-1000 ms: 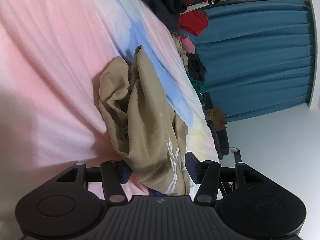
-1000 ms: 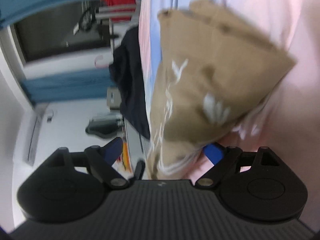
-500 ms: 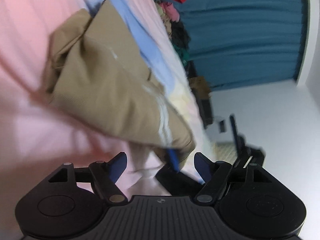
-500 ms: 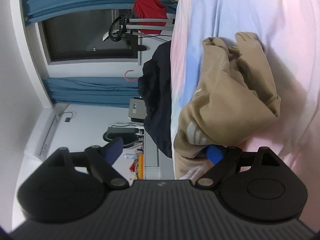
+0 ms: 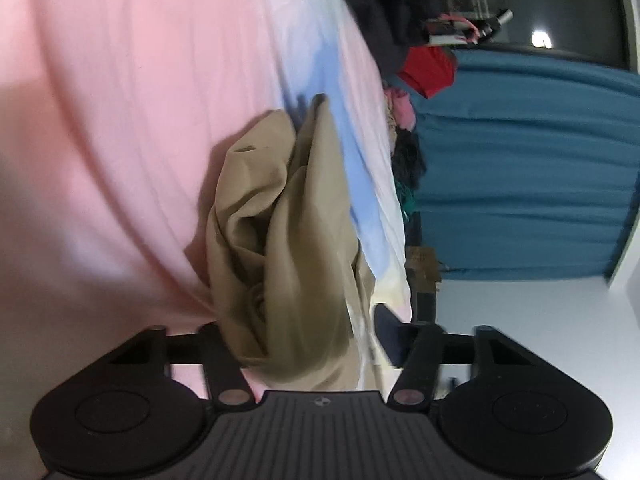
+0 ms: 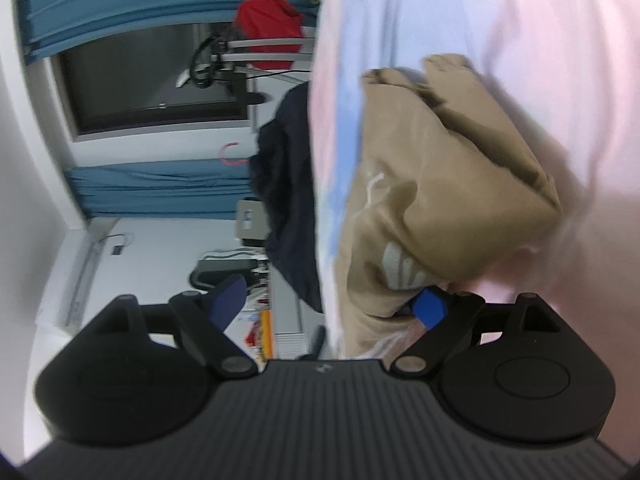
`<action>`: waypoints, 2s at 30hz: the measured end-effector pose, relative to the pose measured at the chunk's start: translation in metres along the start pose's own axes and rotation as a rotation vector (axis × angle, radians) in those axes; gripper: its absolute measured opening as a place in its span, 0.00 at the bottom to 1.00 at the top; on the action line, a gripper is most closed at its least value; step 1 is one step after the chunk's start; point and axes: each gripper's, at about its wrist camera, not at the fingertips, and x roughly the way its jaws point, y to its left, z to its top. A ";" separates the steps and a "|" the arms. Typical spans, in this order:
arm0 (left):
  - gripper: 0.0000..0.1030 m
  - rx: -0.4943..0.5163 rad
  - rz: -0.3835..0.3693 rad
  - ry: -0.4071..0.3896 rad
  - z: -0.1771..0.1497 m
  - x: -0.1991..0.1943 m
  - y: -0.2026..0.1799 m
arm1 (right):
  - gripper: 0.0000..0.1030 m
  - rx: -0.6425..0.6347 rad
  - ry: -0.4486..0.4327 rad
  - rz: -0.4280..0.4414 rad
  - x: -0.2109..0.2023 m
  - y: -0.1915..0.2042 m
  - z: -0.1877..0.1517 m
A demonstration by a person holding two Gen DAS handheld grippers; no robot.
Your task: Fold clothes
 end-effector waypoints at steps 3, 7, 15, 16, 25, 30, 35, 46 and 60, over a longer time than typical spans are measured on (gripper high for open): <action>0.36 0.081 -0.001 -0.014 -0.004 0.000 -0.012 | 0.87 0.023 -0.025 -0.070 -0.003 -0.010 -0.002; 0.30 0.144 0.012 -0.021 -0.002 -0.001 -0.019 | 0.85 0.066 -0.086 -0.093 -0.008 -0.023 -0.002; 0.23 0.101 -0.027 -0.030 0.003 -0.003 -0.020 | 0.68 0.048 -0.123 -0.149 -0.012 -0.021 -0.005; 0.22 0.100 -0.037 -0.035 0.003 -0.004 -0.021 | 0.68 0.038 -0.112 -0.189 -0.014 -0.018 -0.004; 0.20 0.077 -0.109 -0.058 0.020 0.001 -0.025 | 0.70 0.118 0.001 -0.167 0.007 -0.027 0.007; 0.20 0.074 -0.110 -0.057 0.021 0.009 -0.026 | 0.69 0.161 -0.113 -0.170 -0.004 -0.031 0.011; 0.20 0.086 -0.114 -0.058 0.024 0.015 -0.030 | 0.68 0.187 -0.236 -0.153 -0.018 -0.035 0.013; 0.20 0.141 -0.081 -0.052 0.017 -0.027 -0.035 | 0.27 -0.073 -0.181 -0.262 -0.013 -0.001 0.008; 0.20 0.267 -0.050 0.133 -0.032 -0.036 -0.168 | 0.25 -0.100 -0.368 -0.157 -0.122 0.083 0.016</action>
